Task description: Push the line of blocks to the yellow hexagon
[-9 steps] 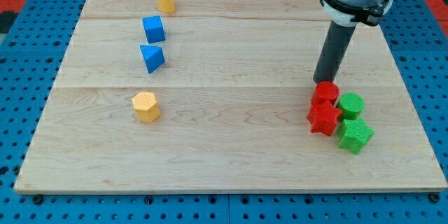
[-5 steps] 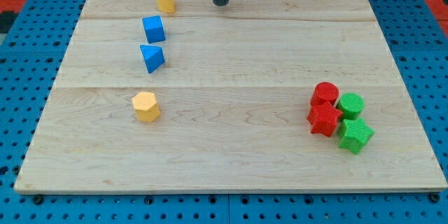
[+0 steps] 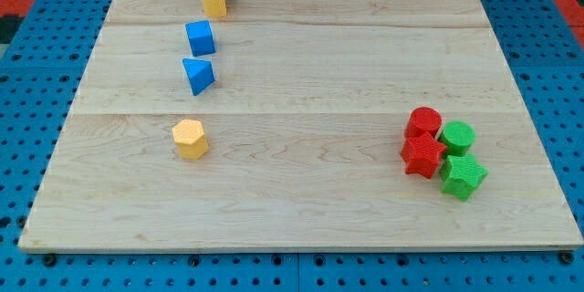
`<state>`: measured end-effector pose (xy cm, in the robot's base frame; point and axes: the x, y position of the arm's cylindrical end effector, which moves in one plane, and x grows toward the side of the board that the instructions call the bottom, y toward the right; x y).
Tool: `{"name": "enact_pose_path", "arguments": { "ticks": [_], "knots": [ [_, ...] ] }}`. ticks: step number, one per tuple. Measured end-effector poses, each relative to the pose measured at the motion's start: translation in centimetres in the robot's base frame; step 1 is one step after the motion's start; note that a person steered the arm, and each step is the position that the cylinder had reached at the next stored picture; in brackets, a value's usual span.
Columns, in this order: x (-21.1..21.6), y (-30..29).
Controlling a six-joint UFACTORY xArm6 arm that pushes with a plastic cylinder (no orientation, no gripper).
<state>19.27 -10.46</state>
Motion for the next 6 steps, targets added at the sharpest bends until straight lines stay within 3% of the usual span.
{"name": "enact_pose_path", "arguments": {
  "ticks": [2, 4, 6],
  "knots": [
    [0.8, -1.7],
    [5.5, 1.9],
    [0.1, 1.1]
  ]
}}
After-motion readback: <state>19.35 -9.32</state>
